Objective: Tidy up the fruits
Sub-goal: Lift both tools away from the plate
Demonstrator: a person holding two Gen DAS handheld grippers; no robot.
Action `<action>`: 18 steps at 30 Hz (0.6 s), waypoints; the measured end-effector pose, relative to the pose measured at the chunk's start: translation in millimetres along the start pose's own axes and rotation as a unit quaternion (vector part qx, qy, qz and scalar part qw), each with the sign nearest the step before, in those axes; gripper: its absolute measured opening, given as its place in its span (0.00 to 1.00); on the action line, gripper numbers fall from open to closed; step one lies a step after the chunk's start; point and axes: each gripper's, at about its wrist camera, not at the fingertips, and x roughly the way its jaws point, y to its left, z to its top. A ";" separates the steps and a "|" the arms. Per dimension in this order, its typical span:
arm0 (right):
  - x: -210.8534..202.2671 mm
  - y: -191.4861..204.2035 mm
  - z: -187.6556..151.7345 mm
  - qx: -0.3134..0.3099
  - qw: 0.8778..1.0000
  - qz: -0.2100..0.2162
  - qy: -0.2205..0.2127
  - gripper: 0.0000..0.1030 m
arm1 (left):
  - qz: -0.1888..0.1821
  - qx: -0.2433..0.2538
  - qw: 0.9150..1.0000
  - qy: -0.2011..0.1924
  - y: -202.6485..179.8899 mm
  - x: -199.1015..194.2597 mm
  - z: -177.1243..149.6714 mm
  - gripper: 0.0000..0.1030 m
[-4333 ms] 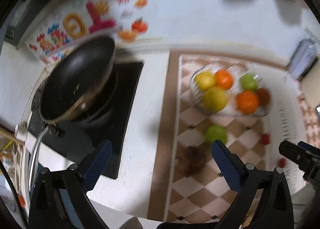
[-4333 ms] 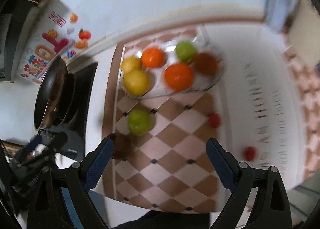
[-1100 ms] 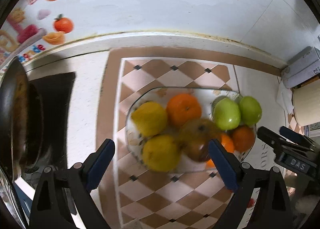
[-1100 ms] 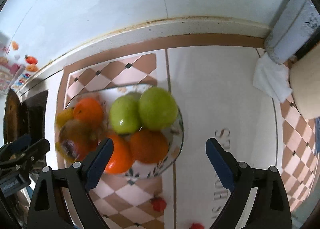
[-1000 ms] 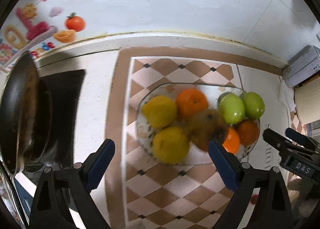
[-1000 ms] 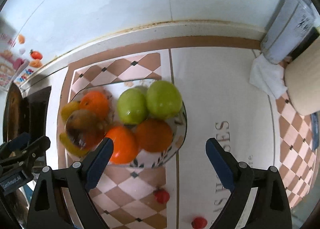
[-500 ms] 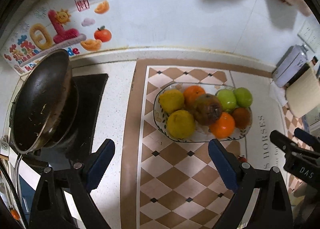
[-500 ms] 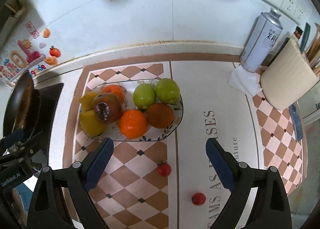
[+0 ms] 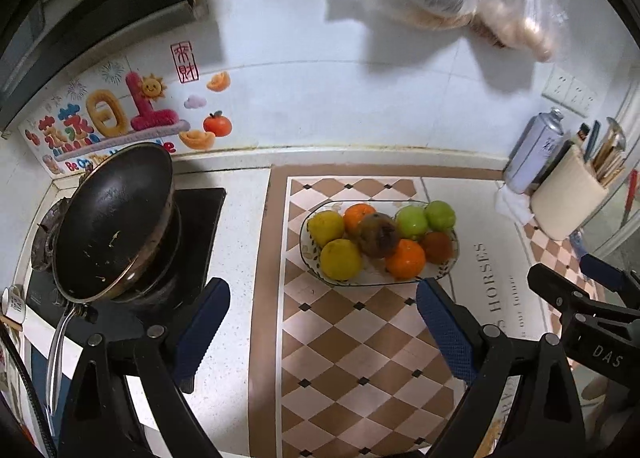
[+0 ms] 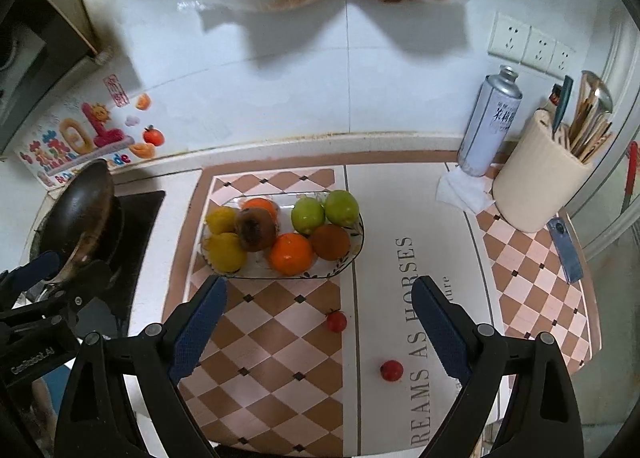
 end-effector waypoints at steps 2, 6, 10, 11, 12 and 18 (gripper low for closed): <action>-14.1 1.9 -4.2 -0.001 1.000 -0.001 -0.009 0.93 | -0.002 0.003 1.000 -0.007 0.1 -9.5 -3.4 0.93; -41.0 5.0 -12.5 0.002 1.000 0.003 -0.024 0.93 | -0.008 0.005 1.000 -0.018 0.2 -27.4 -12.2 0.93; -60.3 7.2 -18.5 0.006 0.999 0.002 -0.036 0.93 | -0.013 0.009 0.999 -0.028 -0.2 -40.6 -18.4 0.93; -63.0 7.1 -20.0 0.008 0.999 0.002 -0.038 0.93 | -0.013 0.010 0.999 -0.029 -0.5 -42.5 -19.5 0.93; -65.3 7.2 -21.6 0.009 0.999 0.000 -0.039 0.93 | -0.013 0.010 0.999 -0.029 -0.6 -43.8 -20.6 0.93; -72.0 6.4 -32.2 0.019 0.999 0.006 -0.040 0.93 | -0.018 0.010 0.999 -0.028 -1.6 -49.2 -28.8 0.93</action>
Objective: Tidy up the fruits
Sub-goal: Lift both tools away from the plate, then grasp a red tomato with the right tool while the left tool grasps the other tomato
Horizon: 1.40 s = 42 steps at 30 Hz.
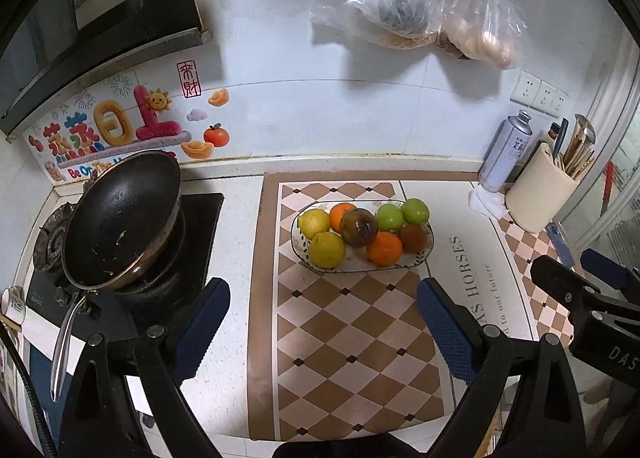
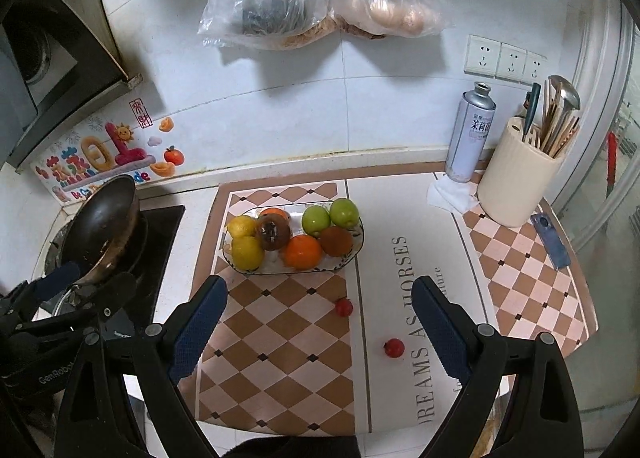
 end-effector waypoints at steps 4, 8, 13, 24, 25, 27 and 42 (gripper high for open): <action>2.9 -10.9 0.9 0.016 0.999 0.033 -0.001 0.98 | -0.005 -0.004 1.000 0.004 -4.9 2.3 0.7 0.93; 26.5 -40.3 0.2 0.054 0.997 0.054 0.016 0.98 | 0.003 0.002 1.000 0.014 -16.3 18.4 3.2 1.00; 100.1 -95.0 -22.7 0.097 0.990 0.036 0.094 0.98 | 0.048 0.022 0.998 0.042 -41.4 60.4 1.2 1.00; 253.8 -142.9 -111.2 0.094 0.962 0.034 0.253 0.46 | 0.050 0.034 0.975 0.212 -93.6 204.1 -28.6 1.00; 258.7 -143.3 -114.4 0.086 0.963 0.035 0.254 0.40 | 0.046 0.026 0.973 0.226 -96.7 215.0 -31.7 1.00; 260.2 -143.9 -115.3 0.073 0.967 0.034 0.243 0.35 | 0.040 0.021 0.971 0.237 -102.7 228.6 -34.2 1.00; 247.4 -189.1 -103.5 0.083 0.971 0.036 0.223 0.34 | -0.028 0.054 0.953 0.296 -179.4 301.3 -51.3 0.55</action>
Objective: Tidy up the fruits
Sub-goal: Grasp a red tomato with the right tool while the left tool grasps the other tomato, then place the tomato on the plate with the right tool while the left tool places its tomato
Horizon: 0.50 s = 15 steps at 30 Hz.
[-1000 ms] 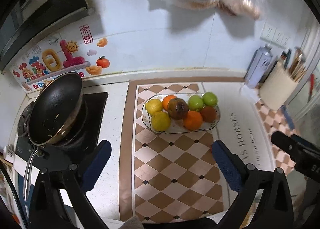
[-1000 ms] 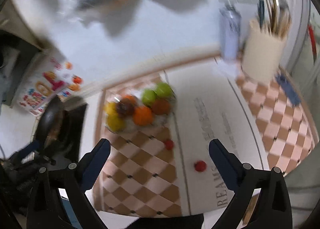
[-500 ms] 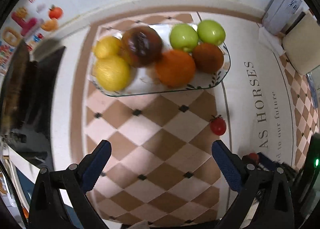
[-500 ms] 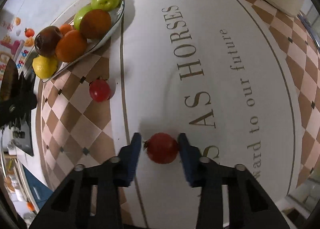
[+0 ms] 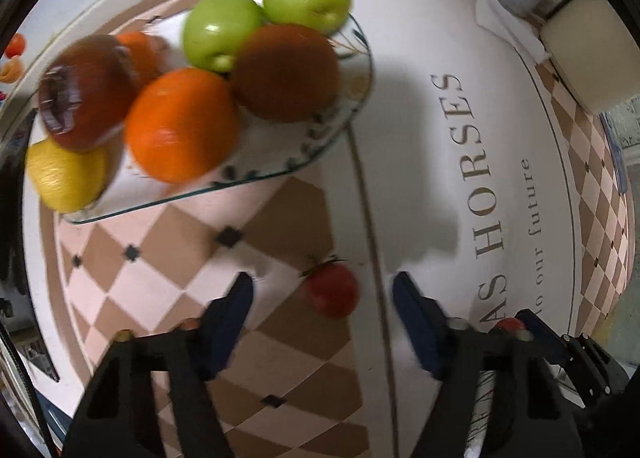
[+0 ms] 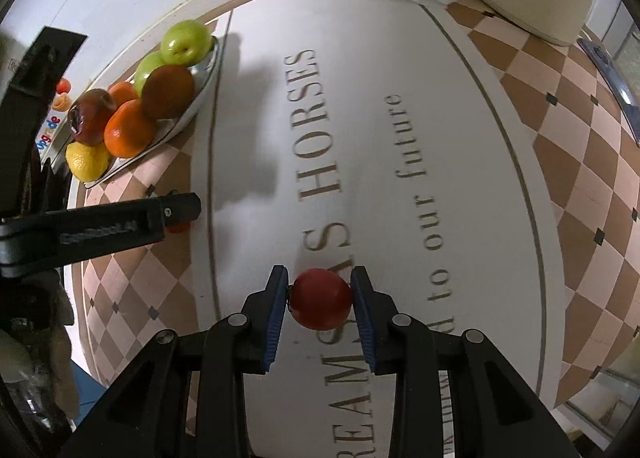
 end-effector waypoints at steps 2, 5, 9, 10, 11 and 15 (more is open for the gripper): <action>-0.2 -3.8 2.6 0.002 1.000 -0.001 0.001 0.34 | -0.002 0.002 1.000 0.003 -4.2 6.3 -0.1 0.41; 0.4 -6.2 3.2 0.006 1.000 0.001 0.001 0.34 | 0.000 0.007 1.000 -0.004 -9.3 8.3 -3.0 0.26; -0.3 -0.1 7.8 0.007 1.000 0.008 -0.002 0.34 | -0.010 0.005 1.000 -0.006 -8.8 8.3 -7.6 0.24; -3.7 0.4 8.4 0.006 1.000 0.011 -0.005 0.34 | -0.013 -0.002 1.000 -0.011 -4.9 4.6 -9.3 0.24; -5.9 1.2 10.4 0.007 1.000 0.015 -0.008 0.34 | -0.016 -0.007 1.000 -0.014 -1.6 1.3 -10.3 0.24; -13.1 7.5 25.7 0.016 0.998 0.051 -0.020 0.34 | -0.040 -0.049 0.997 -0.037 26.5 -25.0 -13.9 0.24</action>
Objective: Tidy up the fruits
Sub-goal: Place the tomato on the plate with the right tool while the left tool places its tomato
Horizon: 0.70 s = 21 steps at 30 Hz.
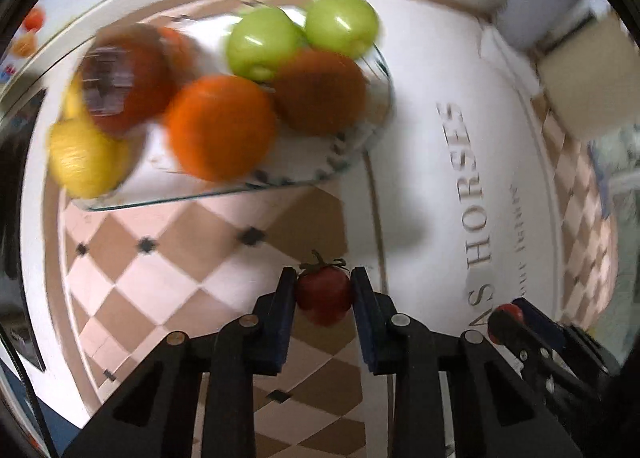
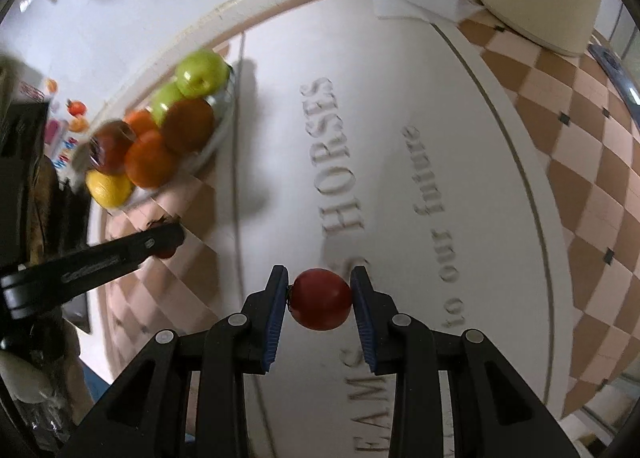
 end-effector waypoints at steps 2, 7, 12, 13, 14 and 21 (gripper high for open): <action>0.8 4.9 9.5 0.009 1.000 0.024 -0.001 0.34 | -0.020 -0.038 0.999 -0.010 21.6 -17.0 4.9 0.24; 9.5 23.2 43.2 0.030 0.996 0.089 -0.006 0.34 | -0.058 -0.133 0.989 -0.029 74.5 -42.3 13.5 0.24; 30.0 56.1 71.2 0.018 0.990 0.138 0.006 0.34 | -0.068 -0.188 0.979 -0.051 108.1 -51.9 31.0 0.24; 37.0 62.7 75.5 0.014 0.989 0.146 0.013 0.34 | -0.074 -0.203 0.975 -0.054 114.0 -51.6 33.7 0.24; 41.6 66.6 77.0 0.012 0.989 0.148 0.016 0.34 | -0.077 -0.212 0.973 -0.056 121.8 -52.4 33.3 0.24; 73.8 87.7 87.6 0.010 0.988 0.151 0.026 0.34 | -0.088 -0.257 0.961 -0.059 143.8 -40.1 43.5 0.24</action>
